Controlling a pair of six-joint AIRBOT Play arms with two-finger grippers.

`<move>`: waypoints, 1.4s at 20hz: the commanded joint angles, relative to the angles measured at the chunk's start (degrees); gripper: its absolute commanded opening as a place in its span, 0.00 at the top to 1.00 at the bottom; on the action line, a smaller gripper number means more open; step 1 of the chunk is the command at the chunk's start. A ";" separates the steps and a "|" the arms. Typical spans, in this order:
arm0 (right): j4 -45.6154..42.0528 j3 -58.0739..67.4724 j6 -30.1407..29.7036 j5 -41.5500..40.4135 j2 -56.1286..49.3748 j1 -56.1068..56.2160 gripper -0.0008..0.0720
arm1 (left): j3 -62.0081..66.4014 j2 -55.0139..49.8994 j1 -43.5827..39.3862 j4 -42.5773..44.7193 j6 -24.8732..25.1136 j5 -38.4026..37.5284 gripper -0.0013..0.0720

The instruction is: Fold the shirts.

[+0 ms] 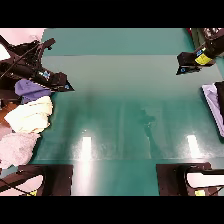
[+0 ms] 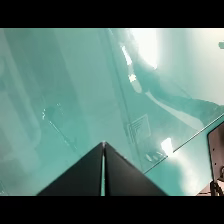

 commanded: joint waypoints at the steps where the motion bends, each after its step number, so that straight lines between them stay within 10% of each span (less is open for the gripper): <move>1: 0.04 0.00 -0.02 -0.07 0.02 0.22 0.96 | 0.00 0.04 0.02 0.00 0.00 0.02 0.93; 16: 0.07 0.00 -0.02 0.39 0.02 0.22 0.96 | -0.02 0.02 0.02 -1.05 0.07 3.23 0.93; 18: 0.07 0.00 -0.04 0.39 0.02 0.22 0.96 | -0.02 0.00 0.02 1.07 2.47 6.78 0.33; 19: 0.07 0.00 -0.04 0.39 0.00 0.22 0.96 | 0.00 -0.02 0.02 5.75 3.06 9.14 0.19; 23: 0.04 0.00 -0.04 0.48 0.02 0.22 0.96 | -0.02 -0.24 2.10 38.91 -7.87 21.88 0.19; 28: 0.11 0.00 -0.02 0.59 0.00 0.37 0.96 | -0.07 -8.76 12.61 40.70 -9.44 26.82 0.19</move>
